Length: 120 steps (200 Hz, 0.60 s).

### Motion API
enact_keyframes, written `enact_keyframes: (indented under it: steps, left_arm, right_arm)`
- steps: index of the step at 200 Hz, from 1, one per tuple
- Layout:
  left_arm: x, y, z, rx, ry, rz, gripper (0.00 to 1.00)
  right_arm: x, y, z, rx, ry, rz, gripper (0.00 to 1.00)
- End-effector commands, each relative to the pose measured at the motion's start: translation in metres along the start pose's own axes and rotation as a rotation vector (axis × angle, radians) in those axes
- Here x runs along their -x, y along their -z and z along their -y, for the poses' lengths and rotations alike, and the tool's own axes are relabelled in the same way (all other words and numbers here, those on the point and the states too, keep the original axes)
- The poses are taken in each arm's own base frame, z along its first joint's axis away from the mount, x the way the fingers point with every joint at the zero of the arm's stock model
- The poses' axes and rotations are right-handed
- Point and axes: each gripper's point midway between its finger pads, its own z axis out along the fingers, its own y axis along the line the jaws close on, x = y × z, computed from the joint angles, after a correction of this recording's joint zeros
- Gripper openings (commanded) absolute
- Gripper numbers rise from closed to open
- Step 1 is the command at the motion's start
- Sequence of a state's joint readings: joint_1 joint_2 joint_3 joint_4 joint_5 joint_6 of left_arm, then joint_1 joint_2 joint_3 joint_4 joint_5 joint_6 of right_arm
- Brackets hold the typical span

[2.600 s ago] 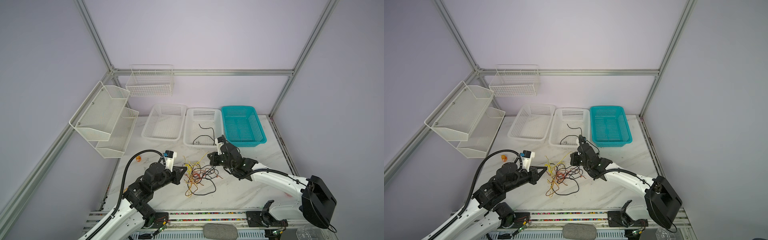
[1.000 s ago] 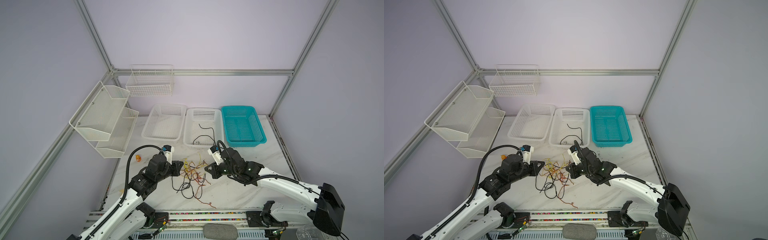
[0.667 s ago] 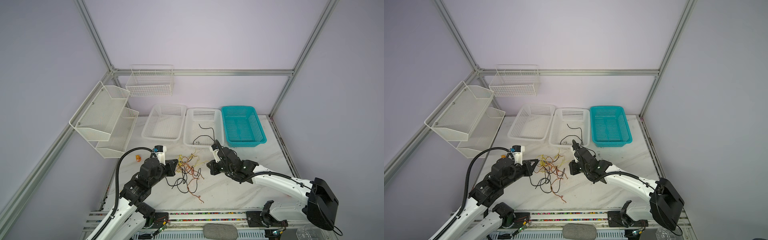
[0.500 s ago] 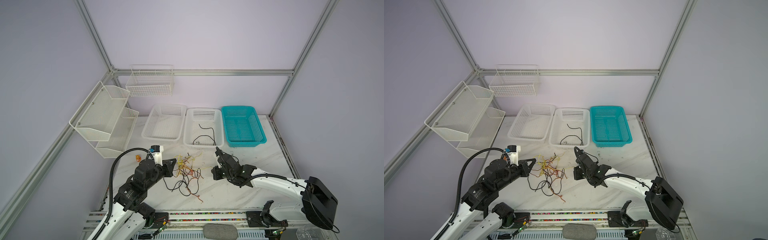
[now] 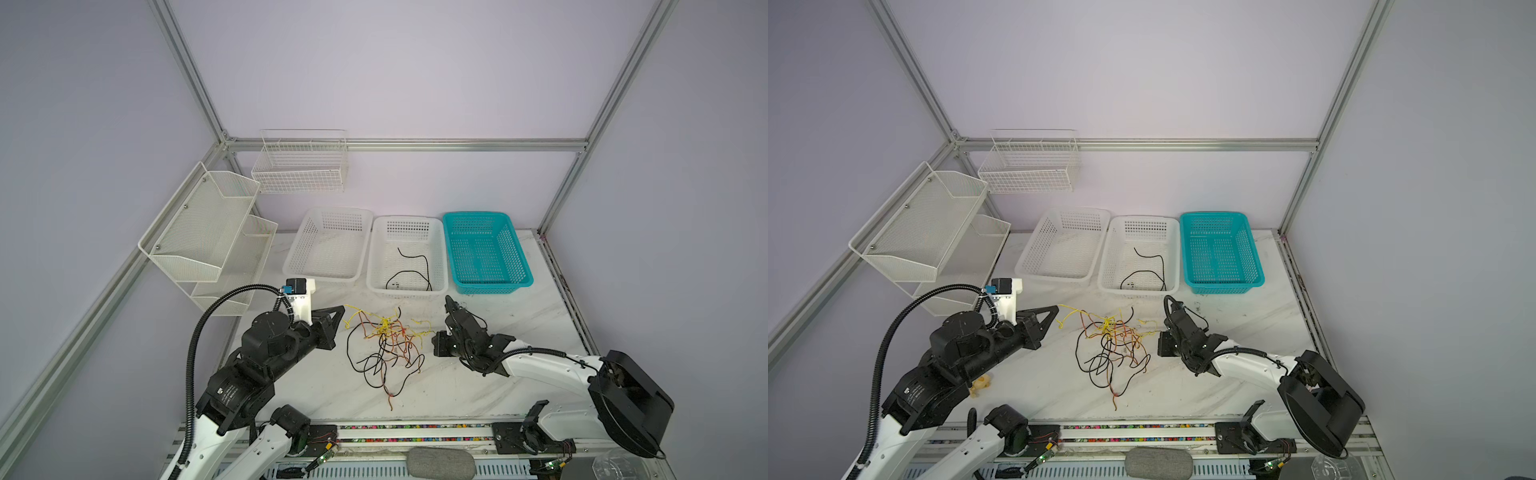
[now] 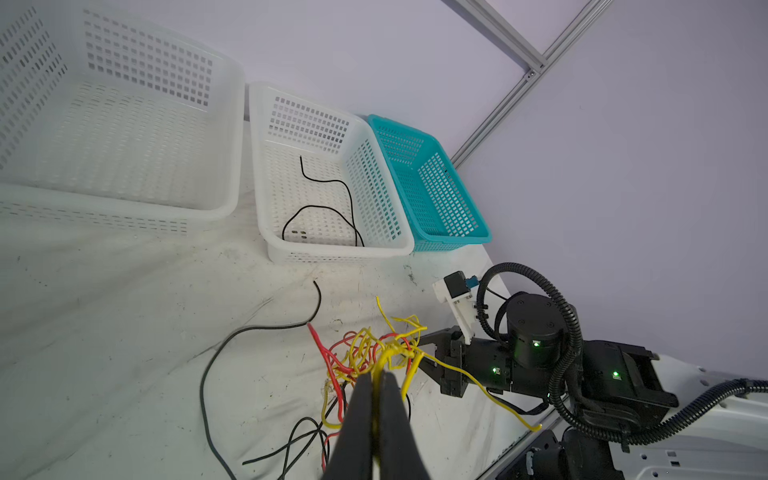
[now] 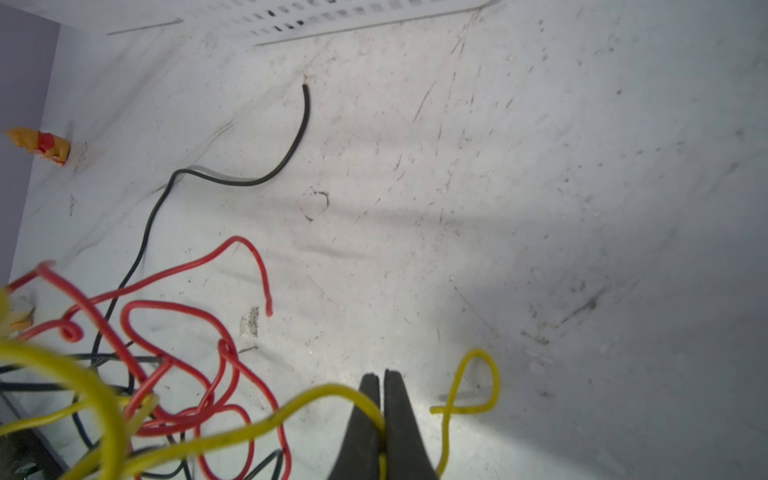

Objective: Untangle the cables

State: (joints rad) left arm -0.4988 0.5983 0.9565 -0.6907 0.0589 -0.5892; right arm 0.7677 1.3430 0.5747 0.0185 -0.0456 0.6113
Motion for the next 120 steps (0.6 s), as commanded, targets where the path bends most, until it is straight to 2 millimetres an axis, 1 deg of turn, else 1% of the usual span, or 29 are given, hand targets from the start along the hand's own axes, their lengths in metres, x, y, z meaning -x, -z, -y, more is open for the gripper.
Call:
enact_keyframes:
  steps: [1,8,31,43,56,63,81,98,120]
  left_arm:
    - [0.060,0.029,0.034,-0.105,-0.013,0.208,0.00]
    - [0.054,0.022,0.036,-0.125,-0.005,0.182,0.00]
    - [0.030,-0.007,0.039,-0.192,0.037,0.088,0.00]
    - [0.017,-0.019,0.043,-0.245,0.054,0.049,0.00]
    - [0.004,-0.032,0.044,-0.281,0.072,0.008,0.00]
    - [-0.002,-0.038,0.043,-0.289,0.083,-0.010,0.00]
    - [-0.014,-0.049,0.044,-0.316,0.090,-0.054,0.00]
    - [-0.020,-0.055,0.042,-0.318,0.090,-0.069,0.00]
    - [-0.026,-0.060,0.043,-0.336,0.090,-0.085,0.00]
  right_arm:
    - [-0.017,-0.003,0.011,-0.007,0.045,-0.073,0.00]
    - [-0.015,0.000,0.005,0.019,0.068,-0.072,0.00]
    - [0.009,0.022,-0.022,0.114,0.101,0.014,0.00]
    - [0.023,0.036,-0.035,0.159,0.113,0.064,0.08]
    - [0.032,0.046,-0.045,0.197,0.119,0.097,0.18]
    - [0.036,0.051,-0.053,0.226,0.135,0.104,0.22]
    - [0.041,0.059,-0.065,0.266,0.160,0.102,0.31]
    - [0.047,0.067,-0.073,0.287,0.183,0.116,0.38]
    - [0.058,0.085,-0.085,0.335,0.201,0.168,0.41]
